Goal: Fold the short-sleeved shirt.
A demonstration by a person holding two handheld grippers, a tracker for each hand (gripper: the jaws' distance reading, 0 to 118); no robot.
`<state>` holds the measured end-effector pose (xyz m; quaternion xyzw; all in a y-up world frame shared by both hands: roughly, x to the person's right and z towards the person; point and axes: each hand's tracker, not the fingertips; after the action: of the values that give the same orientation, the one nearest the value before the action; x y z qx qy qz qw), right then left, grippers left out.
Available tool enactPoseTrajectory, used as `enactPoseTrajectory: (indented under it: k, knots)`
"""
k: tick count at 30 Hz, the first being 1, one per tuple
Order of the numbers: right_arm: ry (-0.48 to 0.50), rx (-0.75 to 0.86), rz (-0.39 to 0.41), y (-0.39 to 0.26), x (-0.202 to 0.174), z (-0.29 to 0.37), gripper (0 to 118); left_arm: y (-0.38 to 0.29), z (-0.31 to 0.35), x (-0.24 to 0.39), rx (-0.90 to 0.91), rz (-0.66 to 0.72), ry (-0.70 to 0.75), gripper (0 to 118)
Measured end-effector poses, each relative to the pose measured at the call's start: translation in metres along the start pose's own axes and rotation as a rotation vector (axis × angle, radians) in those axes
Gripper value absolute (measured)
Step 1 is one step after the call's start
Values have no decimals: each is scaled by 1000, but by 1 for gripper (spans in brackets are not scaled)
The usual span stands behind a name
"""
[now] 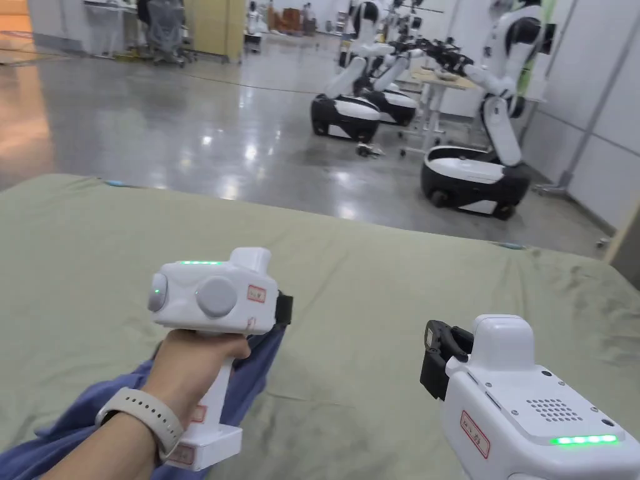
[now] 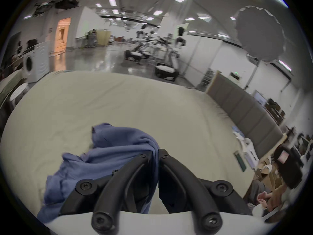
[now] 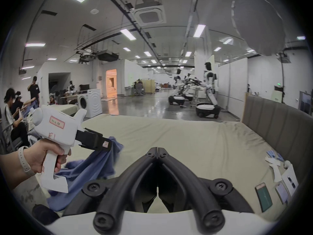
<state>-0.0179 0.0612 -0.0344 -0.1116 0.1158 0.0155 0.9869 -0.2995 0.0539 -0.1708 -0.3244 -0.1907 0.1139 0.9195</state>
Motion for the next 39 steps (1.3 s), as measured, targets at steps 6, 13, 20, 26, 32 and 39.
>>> enactPoseTrajectory:
  k: [6,13,20,26,32,39]
  knots:
    - [-108,-5,-31,-11,67,24,0,12,-62,135,-24,-144,-195,8]
    - [-215,-49,-59,-33,129,38,0,-33,-161,199,-208,-206,-172,8]
    - [-246,-79,-92,-52,154,42,0,-90,-217,186,-344,-193,-90,8]
    - [-199,-76,-66,-50,135,49,0,-103,-124,186,-45,-271,-116,109]
    - [-130,-83,-69,-60,95,53,0,-153,-19,141,-41,-229,-145,96]
    - [-58,-129,-83,-75,53,43,0,-205,36,9,-126,-82,68,4]
